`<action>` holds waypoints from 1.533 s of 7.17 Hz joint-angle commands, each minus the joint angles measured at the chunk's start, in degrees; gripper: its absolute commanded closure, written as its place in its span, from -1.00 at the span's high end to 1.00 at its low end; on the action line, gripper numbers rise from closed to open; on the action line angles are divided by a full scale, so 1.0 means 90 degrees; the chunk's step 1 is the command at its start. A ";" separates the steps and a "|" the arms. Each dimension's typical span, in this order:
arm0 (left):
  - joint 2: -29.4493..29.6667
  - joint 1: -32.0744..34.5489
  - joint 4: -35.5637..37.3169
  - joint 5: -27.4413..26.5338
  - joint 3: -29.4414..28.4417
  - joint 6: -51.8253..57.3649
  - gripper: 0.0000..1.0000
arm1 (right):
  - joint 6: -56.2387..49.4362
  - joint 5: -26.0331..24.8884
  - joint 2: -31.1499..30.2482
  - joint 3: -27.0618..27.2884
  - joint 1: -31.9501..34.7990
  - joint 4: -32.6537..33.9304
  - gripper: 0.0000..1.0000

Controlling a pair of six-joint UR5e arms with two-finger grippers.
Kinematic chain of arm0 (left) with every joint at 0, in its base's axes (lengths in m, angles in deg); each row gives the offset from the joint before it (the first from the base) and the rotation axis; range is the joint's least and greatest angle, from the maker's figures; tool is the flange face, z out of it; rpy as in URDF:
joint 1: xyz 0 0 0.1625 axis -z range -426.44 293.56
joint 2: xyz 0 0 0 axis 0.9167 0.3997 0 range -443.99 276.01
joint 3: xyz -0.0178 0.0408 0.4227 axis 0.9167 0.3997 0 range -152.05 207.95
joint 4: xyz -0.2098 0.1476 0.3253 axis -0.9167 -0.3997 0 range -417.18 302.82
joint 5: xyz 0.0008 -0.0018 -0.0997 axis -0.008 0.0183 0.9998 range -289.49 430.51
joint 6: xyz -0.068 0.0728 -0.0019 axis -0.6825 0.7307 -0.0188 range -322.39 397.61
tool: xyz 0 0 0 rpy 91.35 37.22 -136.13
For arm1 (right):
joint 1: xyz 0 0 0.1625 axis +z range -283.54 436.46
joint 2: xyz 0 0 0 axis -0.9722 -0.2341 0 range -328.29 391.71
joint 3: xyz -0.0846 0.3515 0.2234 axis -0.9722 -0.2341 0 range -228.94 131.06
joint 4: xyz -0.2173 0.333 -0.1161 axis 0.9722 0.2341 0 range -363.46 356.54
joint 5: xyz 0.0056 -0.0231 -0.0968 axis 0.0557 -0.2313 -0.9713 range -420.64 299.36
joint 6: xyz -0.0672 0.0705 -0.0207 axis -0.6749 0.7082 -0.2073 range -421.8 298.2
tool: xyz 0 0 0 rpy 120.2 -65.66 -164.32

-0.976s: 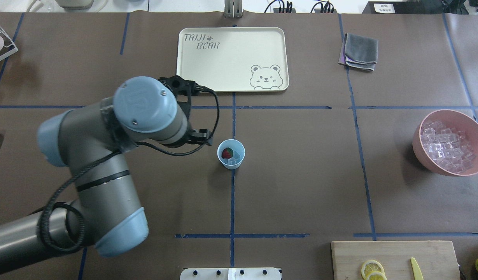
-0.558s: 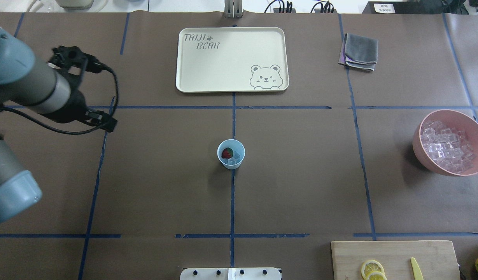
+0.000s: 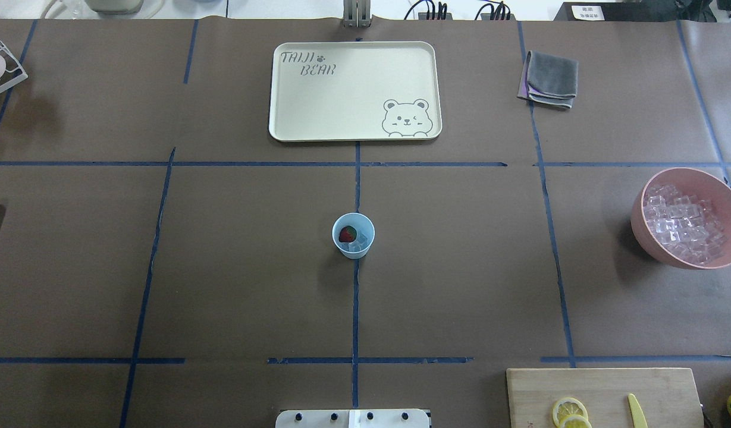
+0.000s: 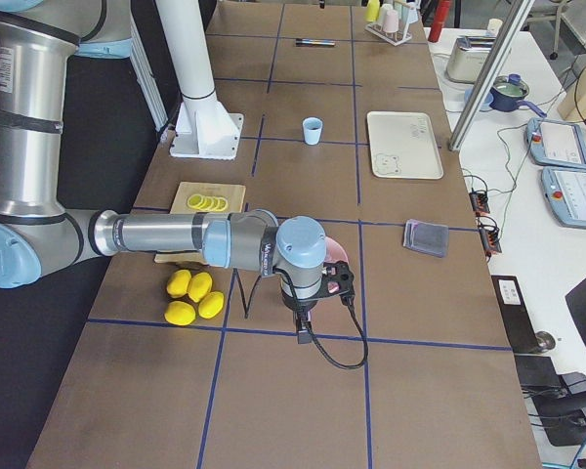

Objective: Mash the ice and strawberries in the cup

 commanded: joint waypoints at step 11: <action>-0.0402 -0.1128 -0.5977 -0.0249 -0.3971 -0.3561 0.99 | 0.0000 0.0000 -0.0003 -0.0012 0.0000 0.0000 0.99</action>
